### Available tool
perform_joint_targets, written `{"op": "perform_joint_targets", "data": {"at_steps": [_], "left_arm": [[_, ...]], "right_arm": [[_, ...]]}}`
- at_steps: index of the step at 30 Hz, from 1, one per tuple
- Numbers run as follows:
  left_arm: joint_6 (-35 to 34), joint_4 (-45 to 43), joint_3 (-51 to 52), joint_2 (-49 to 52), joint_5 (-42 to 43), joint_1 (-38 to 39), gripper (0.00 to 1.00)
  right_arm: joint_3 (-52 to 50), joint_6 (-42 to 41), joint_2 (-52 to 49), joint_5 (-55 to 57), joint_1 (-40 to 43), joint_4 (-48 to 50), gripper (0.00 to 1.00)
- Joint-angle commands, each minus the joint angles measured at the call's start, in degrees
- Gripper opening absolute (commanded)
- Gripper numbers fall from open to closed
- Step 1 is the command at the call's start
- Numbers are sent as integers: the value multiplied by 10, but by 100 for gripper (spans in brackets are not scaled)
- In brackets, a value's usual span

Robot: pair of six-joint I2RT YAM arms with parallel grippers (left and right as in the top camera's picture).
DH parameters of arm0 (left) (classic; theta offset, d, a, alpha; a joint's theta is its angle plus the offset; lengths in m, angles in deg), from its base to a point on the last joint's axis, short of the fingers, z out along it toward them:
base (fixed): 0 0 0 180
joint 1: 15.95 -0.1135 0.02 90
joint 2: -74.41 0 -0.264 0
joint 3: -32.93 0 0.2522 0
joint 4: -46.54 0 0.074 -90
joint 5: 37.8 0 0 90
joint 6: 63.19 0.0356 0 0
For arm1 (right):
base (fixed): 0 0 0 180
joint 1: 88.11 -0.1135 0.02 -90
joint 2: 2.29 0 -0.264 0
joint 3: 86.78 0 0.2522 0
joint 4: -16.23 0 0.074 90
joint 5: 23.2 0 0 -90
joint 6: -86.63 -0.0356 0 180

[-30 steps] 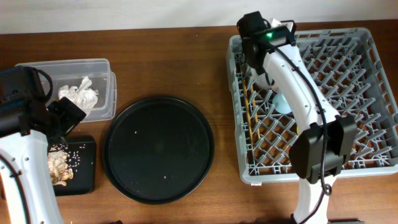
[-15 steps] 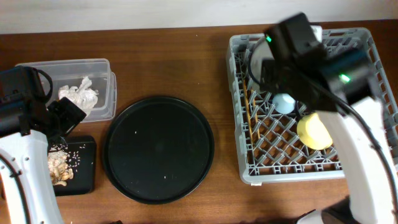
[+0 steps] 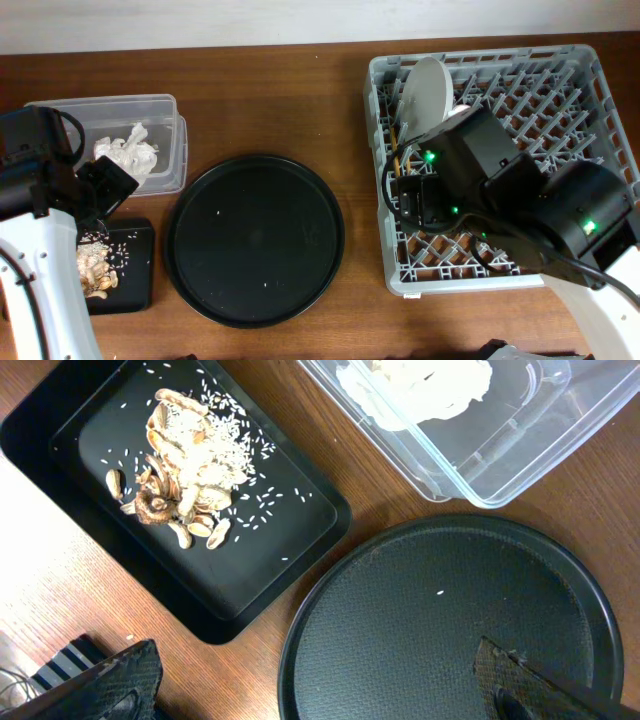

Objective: Sort waste into correct bins and load items into the dishwasher rack

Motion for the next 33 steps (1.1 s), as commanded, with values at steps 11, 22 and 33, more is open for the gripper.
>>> {"op": "perform_joint_targets", "data": {"at_steps": [11,22,33], "left_arm": [[-1,0,-3,0,0,-3,99],[-1,0,-3,0,0,-3,99],[-1,0,-3,0,0,-3,99]], "right_arm": [[-277,24,186,-33,76,227,98],[-872,82,753,-179,238,660,98],[-1123,82,803,-159,238,1033,98]]}}
